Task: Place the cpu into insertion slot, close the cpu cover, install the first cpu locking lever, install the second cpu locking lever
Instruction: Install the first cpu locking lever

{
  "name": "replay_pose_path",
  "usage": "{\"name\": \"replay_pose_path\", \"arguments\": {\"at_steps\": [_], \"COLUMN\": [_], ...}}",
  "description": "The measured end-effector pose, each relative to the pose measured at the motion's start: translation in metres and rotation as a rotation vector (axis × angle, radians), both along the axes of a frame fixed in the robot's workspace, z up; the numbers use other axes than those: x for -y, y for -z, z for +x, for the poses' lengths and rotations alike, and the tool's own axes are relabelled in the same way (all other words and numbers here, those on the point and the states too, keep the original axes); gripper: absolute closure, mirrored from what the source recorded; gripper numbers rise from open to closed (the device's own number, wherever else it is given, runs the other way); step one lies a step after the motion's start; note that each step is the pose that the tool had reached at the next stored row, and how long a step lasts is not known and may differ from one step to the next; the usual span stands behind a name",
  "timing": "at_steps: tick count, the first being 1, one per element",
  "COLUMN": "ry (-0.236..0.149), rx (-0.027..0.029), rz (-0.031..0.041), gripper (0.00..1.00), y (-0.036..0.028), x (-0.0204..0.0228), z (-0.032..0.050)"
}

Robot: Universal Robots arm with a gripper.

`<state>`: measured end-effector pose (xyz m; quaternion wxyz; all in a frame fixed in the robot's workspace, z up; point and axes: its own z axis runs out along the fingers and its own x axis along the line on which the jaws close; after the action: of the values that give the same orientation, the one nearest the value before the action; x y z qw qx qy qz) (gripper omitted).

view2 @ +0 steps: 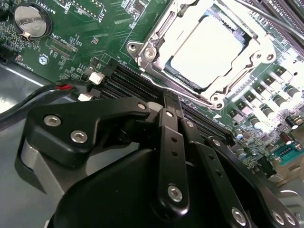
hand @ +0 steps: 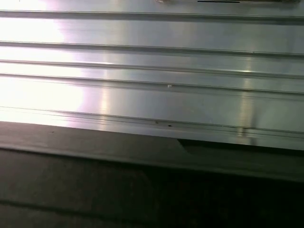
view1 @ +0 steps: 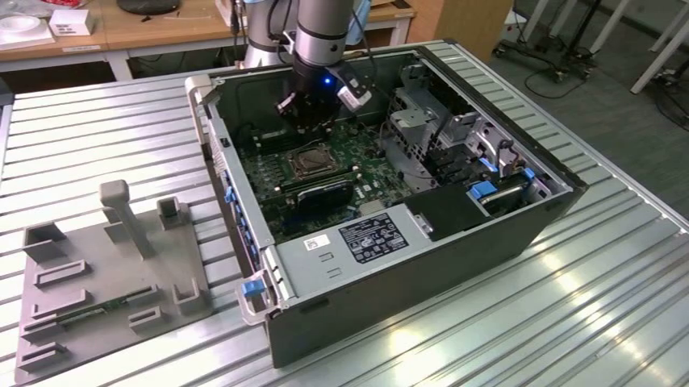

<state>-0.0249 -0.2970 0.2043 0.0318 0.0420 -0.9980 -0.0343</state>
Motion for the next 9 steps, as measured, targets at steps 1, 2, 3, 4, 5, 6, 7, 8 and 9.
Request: {"name": "replay_pose_path", "arguments": {"at_steps": [1,2,3,4,5,6,7,8,9], "ry": [0.000,0.000,0.000,0.000,0.000,0.000,0.000,0.000,0.000], "rx": [-0.0002,-0.0002,-0.0002,-0.0001,-0.0001,-0.0002,-0.0002,-0.0002,-0.0002], "rz": [-0.0004,-0.0008,-0.0010,-0.0010,-0.0010,-0.0011,-0.0011,-0.0011,-0.0011], "gripper": [0.89,0.89,0.89,0.89,0.89,0.89,0.89,0.89,0.89], "y": [0.0002,0.0004,0.0005,0.0006,0.0006,0.0006,0.0005,0.0006,0.0005], "x": [0.0002,0.0004,0.0005,0.0007,0.0010,0.0012,0.0014,0.0016,0.0019], "z": [0.0000,0.0001,0.0001,0.0001,0.0001,0.0001,0.0001,0.0001,0.0001]}}
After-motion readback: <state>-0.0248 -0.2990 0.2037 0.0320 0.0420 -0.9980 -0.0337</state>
